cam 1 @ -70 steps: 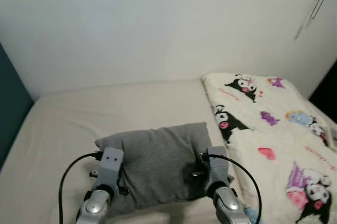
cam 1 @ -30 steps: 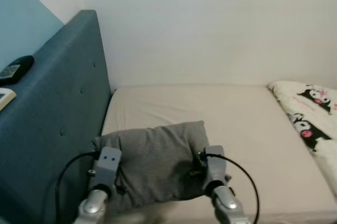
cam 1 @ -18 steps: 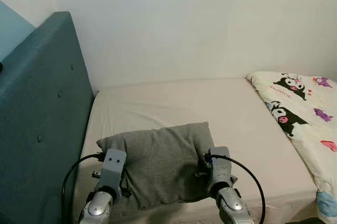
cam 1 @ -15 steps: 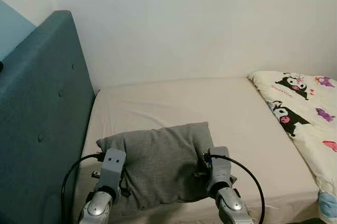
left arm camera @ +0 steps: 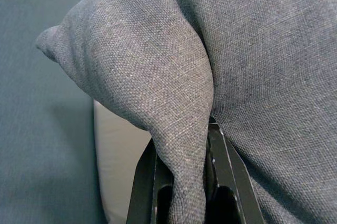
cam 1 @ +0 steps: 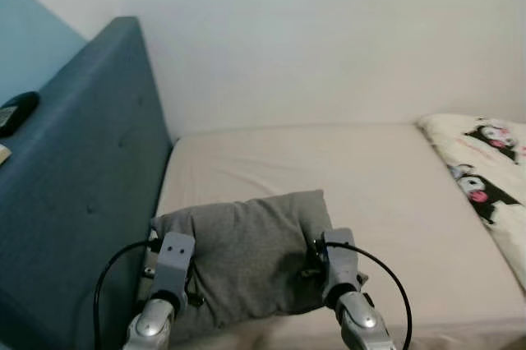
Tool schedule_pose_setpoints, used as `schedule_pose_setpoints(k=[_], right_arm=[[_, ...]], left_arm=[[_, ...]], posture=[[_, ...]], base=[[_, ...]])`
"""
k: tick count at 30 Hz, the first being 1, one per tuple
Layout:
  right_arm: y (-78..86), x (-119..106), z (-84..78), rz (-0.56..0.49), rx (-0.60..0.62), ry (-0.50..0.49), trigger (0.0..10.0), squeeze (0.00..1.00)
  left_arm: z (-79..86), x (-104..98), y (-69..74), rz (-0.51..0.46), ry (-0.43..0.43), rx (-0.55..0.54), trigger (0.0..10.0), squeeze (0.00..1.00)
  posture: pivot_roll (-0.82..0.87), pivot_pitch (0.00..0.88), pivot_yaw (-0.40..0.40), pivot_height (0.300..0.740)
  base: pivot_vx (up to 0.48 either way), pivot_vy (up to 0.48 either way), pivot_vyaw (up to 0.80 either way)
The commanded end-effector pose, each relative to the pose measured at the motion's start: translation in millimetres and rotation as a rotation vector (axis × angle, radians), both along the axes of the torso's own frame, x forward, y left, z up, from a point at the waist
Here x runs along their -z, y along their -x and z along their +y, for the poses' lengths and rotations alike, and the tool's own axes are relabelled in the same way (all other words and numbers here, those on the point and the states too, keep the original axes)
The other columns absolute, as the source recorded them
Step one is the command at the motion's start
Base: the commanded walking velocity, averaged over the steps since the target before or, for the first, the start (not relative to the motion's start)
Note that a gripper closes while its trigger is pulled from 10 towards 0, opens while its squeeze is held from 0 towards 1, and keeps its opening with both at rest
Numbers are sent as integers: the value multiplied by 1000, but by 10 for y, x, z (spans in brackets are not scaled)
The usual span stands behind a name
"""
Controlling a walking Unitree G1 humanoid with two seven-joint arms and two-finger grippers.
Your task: Clean up the room
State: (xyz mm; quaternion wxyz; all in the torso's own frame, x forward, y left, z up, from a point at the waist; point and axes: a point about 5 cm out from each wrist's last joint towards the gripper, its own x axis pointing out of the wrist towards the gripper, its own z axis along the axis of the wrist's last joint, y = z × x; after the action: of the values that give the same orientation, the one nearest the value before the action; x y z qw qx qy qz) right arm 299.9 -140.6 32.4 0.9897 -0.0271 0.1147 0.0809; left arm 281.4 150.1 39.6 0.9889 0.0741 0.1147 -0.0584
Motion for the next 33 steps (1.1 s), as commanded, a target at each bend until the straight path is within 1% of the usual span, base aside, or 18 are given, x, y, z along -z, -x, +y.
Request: schedule_pose_setpoints(k=[1, 19, 20, 23, 33], right_arm=[[-4, -21, 106, -20, -49, 5, 10000, 0], [5, -15, 101, -21, -43, 3, 10000, 0], [11, -12, 91, -22, -32, -18, 10000, 0], [13, -9, 78, -21, -17, -27, 10000, 0], [14, -7, 43, -19, -5, -28, 10000, 0]], left_arm=[[-36, -97, -27, -53, -3, 18, 10000, 0], [-38, -107, -27, -55, -15, 28, 10000, 0], [-44, -106, -26, -55, -16, 33, 10000, 0], [-48, -104, -28, -52, -17, 37, 10000, 0], [-60, -101, -38, -44, -17, 42, 10000, 0]], posture=[[22, 92, -24, 740], [23, 88, -18, 740], [23, 88, -18, 740], [22, 86, -17, 740], [17, 78, -14, 740]], base=[[0, 0, 800], [0, 0, 800], [0, 0, 0], [0, 0, 0], [0, 0, 0]])
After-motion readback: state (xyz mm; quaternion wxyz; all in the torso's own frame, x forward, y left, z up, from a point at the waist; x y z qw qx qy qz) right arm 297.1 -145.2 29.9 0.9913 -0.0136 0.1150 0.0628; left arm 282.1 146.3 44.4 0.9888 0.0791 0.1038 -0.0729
